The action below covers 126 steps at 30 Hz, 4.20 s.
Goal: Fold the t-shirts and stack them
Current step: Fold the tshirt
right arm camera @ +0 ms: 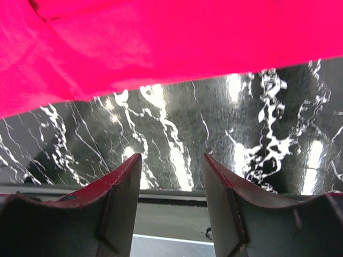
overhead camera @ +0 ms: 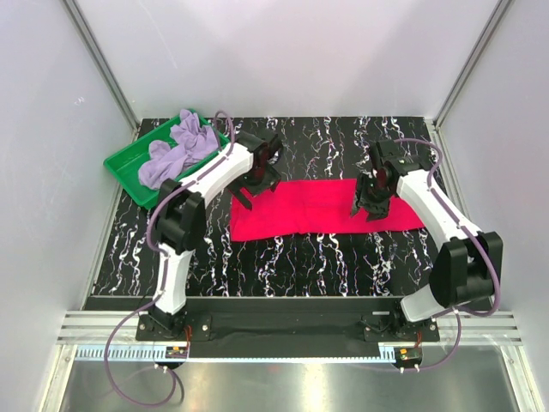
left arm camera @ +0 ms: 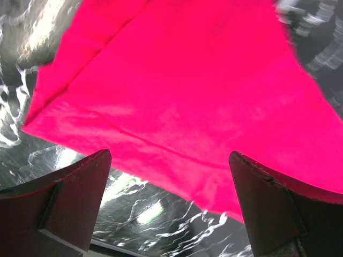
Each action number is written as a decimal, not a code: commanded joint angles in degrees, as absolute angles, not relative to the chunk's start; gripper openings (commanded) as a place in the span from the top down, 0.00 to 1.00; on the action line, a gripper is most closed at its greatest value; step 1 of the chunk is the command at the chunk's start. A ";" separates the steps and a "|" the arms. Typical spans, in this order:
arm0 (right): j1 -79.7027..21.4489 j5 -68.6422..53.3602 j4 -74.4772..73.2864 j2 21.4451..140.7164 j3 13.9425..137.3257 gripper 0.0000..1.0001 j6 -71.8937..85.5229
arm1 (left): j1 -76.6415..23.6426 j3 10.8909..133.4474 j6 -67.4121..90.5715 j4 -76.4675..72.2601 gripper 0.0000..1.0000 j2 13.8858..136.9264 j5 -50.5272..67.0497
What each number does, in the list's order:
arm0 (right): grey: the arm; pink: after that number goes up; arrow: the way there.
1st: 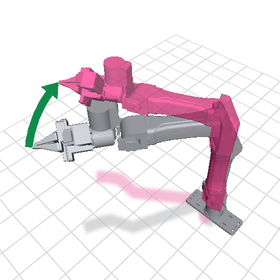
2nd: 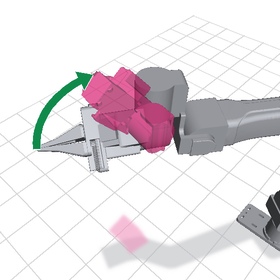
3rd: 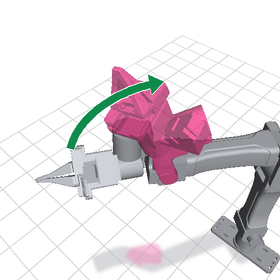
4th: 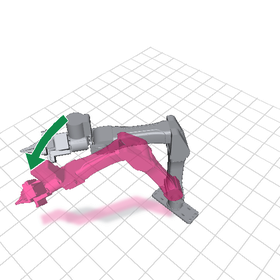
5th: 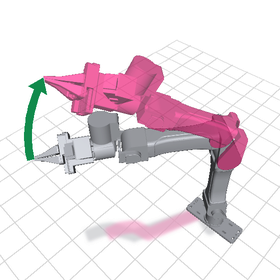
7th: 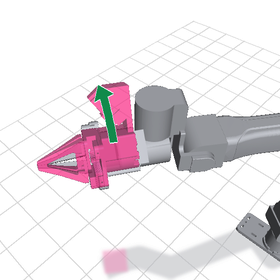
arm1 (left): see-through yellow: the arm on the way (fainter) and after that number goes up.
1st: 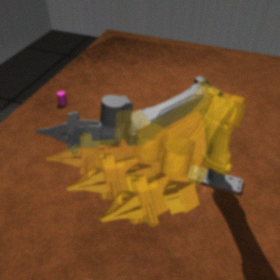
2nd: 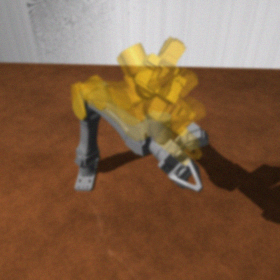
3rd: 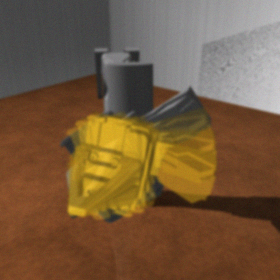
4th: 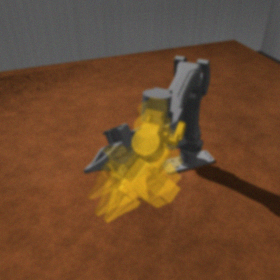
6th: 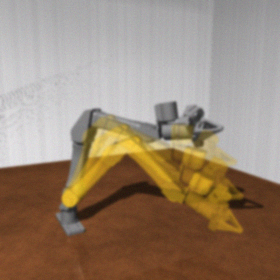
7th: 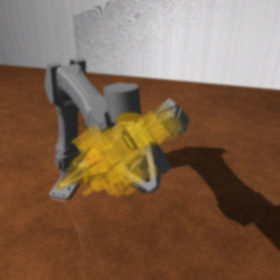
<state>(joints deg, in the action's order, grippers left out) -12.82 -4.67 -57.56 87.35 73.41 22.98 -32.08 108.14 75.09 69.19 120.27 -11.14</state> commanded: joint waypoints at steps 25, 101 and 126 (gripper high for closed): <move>-12.83 -2.99 -59.33 85.34 73.57 0.43 19.42 | -25.93 102.13 44.30 53.27 1.00 118.65 -27.07; -12.83 -3.52 -58.10 91.32 69.25 0.41 21.10 | -19.86 106.63 31.99 45.89 0.86 122.10 -20.64; -13.89 -8.78 -28.99 104.75 83.92 0.00 -1.73 | -31.90 104.41 77.95 62.74 0.01 117.15 -9.15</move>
<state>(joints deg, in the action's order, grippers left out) -13.10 -6.07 -37.19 105.60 82.91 6.87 -32.12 101.06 72.31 58.67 114.67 -11.05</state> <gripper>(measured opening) 0.993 0.987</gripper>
